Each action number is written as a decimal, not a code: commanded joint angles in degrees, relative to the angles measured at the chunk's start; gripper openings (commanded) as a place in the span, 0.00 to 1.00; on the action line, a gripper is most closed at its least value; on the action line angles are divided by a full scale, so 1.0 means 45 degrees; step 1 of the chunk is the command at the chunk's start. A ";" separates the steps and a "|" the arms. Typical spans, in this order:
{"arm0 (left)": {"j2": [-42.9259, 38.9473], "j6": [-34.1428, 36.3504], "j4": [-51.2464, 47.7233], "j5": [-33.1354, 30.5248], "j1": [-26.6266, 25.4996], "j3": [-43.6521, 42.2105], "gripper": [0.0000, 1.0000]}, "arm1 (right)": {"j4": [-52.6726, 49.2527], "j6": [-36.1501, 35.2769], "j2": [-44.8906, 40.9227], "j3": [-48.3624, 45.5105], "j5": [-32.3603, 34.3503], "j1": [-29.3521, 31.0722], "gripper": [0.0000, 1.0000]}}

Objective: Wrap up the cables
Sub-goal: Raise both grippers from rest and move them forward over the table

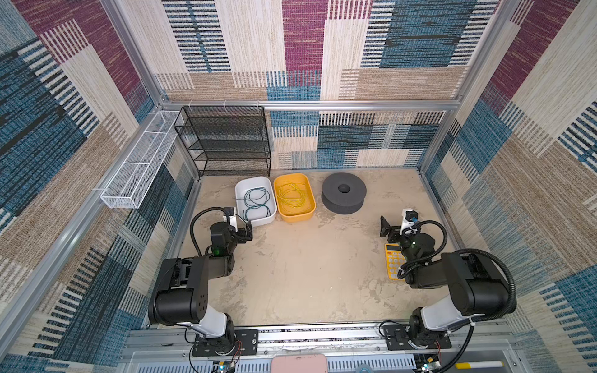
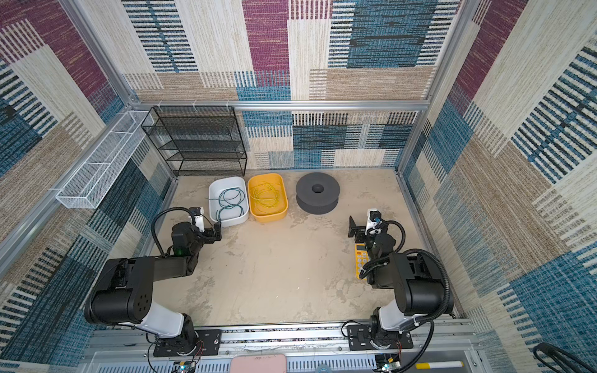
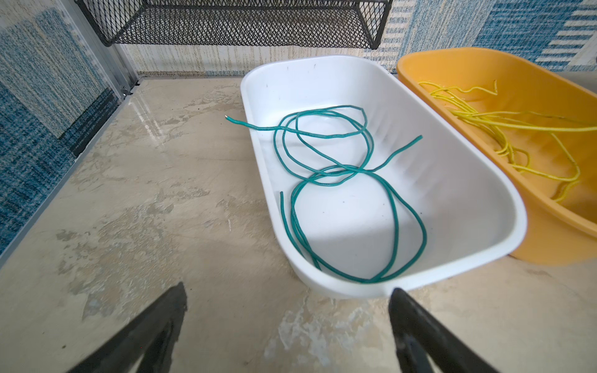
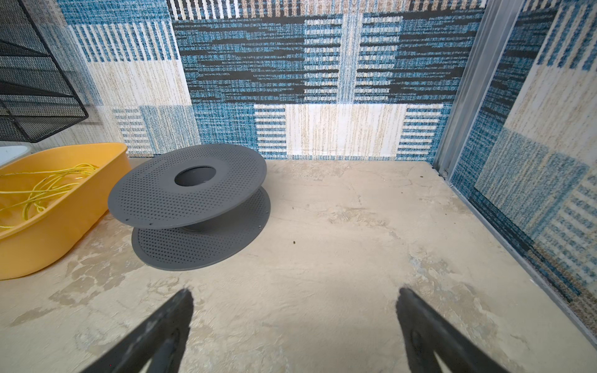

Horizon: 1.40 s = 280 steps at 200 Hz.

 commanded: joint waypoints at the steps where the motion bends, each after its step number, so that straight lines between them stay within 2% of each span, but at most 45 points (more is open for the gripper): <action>1: 0.0014 -0.0152 -0.0013 0.0185 0.0025 0.0033 0.99 | 0.0379 0.0056 -0.0026 -0.0017 -0.0060 0.0024 0.99; 212: 0.0014 -0.0152 -0.0013 0.0182 0.0024 0.0023 0.99 | 0.0320 0.0054 -0.0036 0.0018 -0.0055 0.0014 0.99; 227: -0.0115 -0.0200 0.0244 -0.0002 0.0025 -0.0080 0.99 | 0.0263 0.0192 -0.0246 0.0033 0.0555 0.0069 0.99; 238: -0.1082 -0.0521 -0.0322 -0.0796 0.0025 -0.0175 0.99 | -0.0642 0.0282 -0.1004 0.0176 0.1265 0.0203 0.99; 257: -0.3114 -0.0133 -0.3729 -0.0685 0.0006 0.0681 0.99 | -0.3611 0.0146 -0.2700 0.1061 0.2321 0.0811 0.99; 280: -0.5537 -0.0521 -0.6355 -0.1447 -0.0034 0.1393 0.99 | -0.7272 0.0668 -0.4267 0.2719 0.2472 0.1344 0.99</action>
